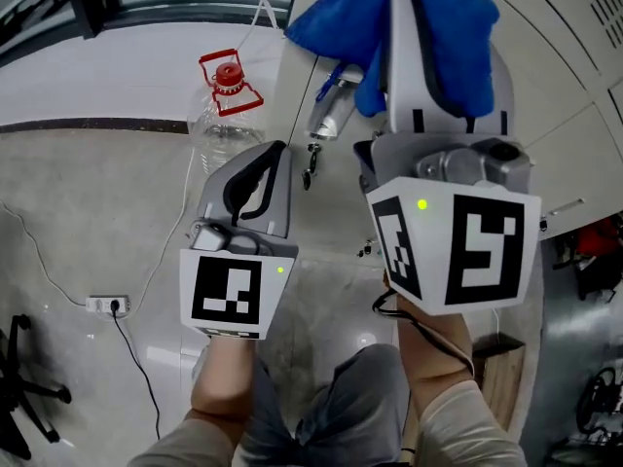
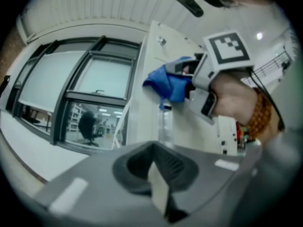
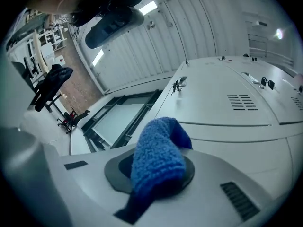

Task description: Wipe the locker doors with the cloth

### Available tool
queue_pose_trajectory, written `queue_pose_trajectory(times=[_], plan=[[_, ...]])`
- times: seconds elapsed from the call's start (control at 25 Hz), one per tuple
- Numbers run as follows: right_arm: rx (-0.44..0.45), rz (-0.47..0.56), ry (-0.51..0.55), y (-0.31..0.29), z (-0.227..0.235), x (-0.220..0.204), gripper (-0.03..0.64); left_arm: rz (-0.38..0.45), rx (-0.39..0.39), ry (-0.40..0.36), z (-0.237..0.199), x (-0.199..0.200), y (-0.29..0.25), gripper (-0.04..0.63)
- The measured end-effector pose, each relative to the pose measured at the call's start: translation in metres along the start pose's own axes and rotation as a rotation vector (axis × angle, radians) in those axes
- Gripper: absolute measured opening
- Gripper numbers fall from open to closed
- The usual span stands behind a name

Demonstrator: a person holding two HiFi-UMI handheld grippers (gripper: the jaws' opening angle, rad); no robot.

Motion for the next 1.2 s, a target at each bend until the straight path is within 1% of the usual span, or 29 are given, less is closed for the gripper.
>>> queue_pose_trajectory(times=[0.16,0.44,0.68,0.88,1.08,1.2], plan=[[0.001,-0.031,-0.008,0.018,-0.004,-0.02,0.032,-0.015,-0.011,-0.002,0.004,-0.004,-0.002,0.002],[-0.051,-0.071,-0.038,0.063,-0.001,-0.057,0.032,-0.051,-0.042,-0.01,0.014,-0.015,-0.006,0.002],[-0.094,-0.086,-0.037,0.1,-0.01,-0.093,0.032,-0.076,-0.041,-0.023,0.018,-0.028,-0.01,0.002],[-0.117,-0.095,-0.059,0.131,-0.024,-0.123,0.032,-0.083,-0.043,-0.023,0.018,-0.031,-0.009,0.002],[-0.161,-0.088,-0.039,0.146,-0.036,-0.139,0.032,-0.079,-0.035,-0.04,0.015,-0.031,-0.006,0.003],[-0.171,-0.079,-0.03,0.151,-0.045,-0.149,0.031,-0.079,-0.031,-0.05,0.012,-0.031,-0.004,0.002]])
Point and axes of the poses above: the fingertips, and each gripper's own axes: y backward along the fingers, z to its right, x out of its top, the point moved 4 cm from there along y, backward along the fingers, and after that the axes turned 12 degrees about z, right-handed, at the moved point
